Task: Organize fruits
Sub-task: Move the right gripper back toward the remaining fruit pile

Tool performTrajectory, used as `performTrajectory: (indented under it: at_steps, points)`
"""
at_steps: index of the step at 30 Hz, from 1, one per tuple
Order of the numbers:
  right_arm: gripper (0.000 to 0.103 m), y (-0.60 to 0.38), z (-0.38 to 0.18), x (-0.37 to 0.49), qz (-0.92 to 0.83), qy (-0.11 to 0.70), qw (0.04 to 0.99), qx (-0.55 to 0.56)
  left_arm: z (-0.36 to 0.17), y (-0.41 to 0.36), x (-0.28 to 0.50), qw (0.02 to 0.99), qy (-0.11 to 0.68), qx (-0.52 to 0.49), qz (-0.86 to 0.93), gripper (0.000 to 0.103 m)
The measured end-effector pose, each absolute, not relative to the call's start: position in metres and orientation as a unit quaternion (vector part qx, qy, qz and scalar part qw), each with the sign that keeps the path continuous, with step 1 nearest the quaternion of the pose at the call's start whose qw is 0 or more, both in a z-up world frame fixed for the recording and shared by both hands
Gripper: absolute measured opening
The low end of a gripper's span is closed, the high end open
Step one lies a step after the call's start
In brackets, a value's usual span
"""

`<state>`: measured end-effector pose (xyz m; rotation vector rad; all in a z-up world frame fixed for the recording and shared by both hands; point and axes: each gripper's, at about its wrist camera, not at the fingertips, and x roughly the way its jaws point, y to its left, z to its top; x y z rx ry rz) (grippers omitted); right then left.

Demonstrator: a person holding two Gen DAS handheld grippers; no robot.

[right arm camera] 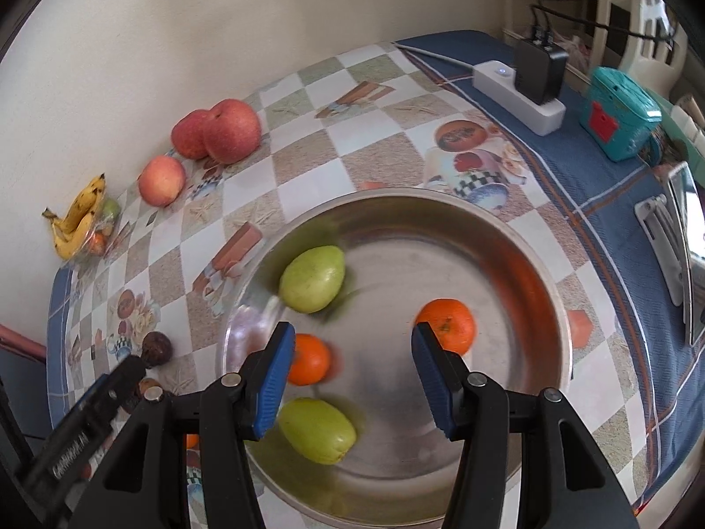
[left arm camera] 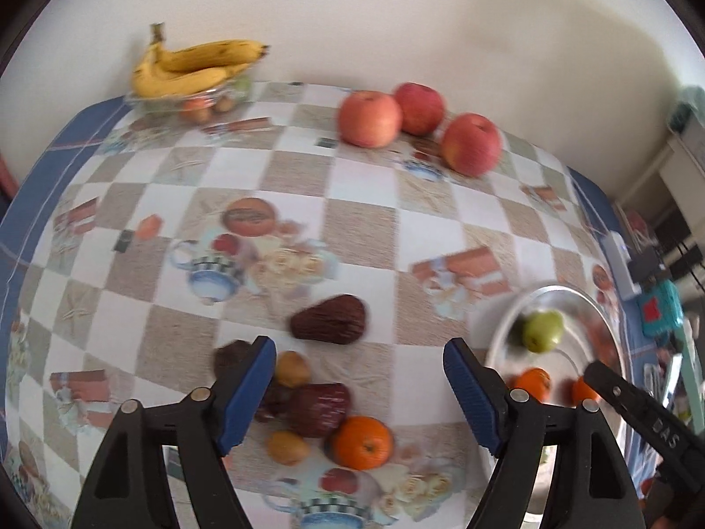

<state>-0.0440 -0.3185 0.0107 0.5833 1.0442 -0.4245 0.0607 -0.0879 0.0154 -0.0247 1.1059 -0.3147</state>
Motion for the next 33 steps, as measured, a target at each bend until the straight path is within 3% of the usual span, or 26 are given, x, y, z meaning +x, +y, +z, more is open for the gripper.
performTrajectory:
  at_steps: [11,15,20,22,24,28,30,33]
  points:
    - [0.056,-0.274,0.018,-0.023,-0.155,0.499,0.825,0.217,0.012,-0.03,0.079,0.839,0.535,-0.05,-0.085,0.083]
    - [0.056,-0.265,0.018,-0.02,-0.149,0.503,0.826,0.204,0.011,-0.021,0.077,0.84,0.534,-0.049,-0.075,0.102]
    - [0.056,-0.262,0.012,-0.018,-0.154,0.511,0.823,0.194,0.006,-0.011,0.073,0.836,0.542,-0.036,-0.07,0.103]
    - [0.063,-0.26,0.01,-0.017,-0.155,0.514,0.822,0.189,0.005,-0.005,0.071,0.838,0.541,-0.031,-0.062,0.103]
    - [0.076,-0.258,0.009,-0.016,-0.156,0.513,0.823,0.186,0.005,0.001,0.069,0.839,0.54,-0.025,-0.055,0.103]
    - [0.081,-0.255,0.006,-0.016,-0.158,0.509,0.827,0.181,0.004,0.01,0.068,0.839,0.543,-0.007,-0.038,0.103]
    - [0.095,-0.253,0.006,-0.015,-0.166,0.503,0.829,0.177,0.004,0.014,0.069,0.838,0.545,-0.013,-0.038,0.103]
    - [0.096,-0.251,0.007,-0.015,-0.17,0.494,0.835,0.171,0.005,0.016,0.071,0.837,0.545,-0.027,-0.043,0.103]
